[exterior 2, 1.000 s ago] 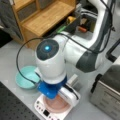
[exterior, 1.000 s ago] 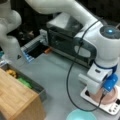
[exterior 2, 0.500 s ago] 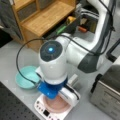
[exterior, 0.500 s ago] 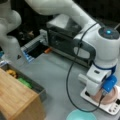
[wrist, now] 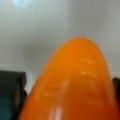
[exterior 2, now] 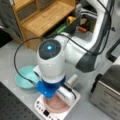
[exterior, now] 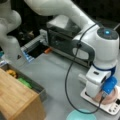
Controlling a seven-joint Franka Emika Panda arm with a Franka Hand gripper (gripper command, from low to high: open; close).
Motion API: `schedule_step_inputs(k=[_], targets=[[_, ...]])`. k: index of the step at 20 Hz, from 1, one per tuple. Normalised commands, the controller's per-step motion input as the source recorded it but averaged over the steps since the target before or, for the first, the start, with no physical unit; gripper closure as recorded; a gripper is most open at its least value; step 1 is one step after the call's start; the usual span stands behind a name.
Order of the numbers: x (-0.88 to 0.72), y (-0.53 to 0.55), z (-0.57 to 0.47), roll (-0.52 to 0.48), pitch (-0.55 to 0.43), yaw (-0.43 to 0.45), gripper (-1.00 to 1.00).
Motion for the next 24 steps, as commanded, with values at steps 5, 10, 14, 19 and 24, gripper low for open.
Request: schedule_step_inputs(k=[5,10,14,19,24], targets=[[-0.01,0.04,-0.11,-0.241,-0.135,0.183,1.00],[-0.01,0.01,-0.08,-0.242,-0.113,0.192,1.00],[-0.01,0.01,-0.09,-0.226,-0.105,0.183,1.00],[0.00,0.03,-0.12,-0.214,-0.109,0.167,1.00],[0.00,0.03,-0.12,-0.195,-0.110,0.169,-1.00]])
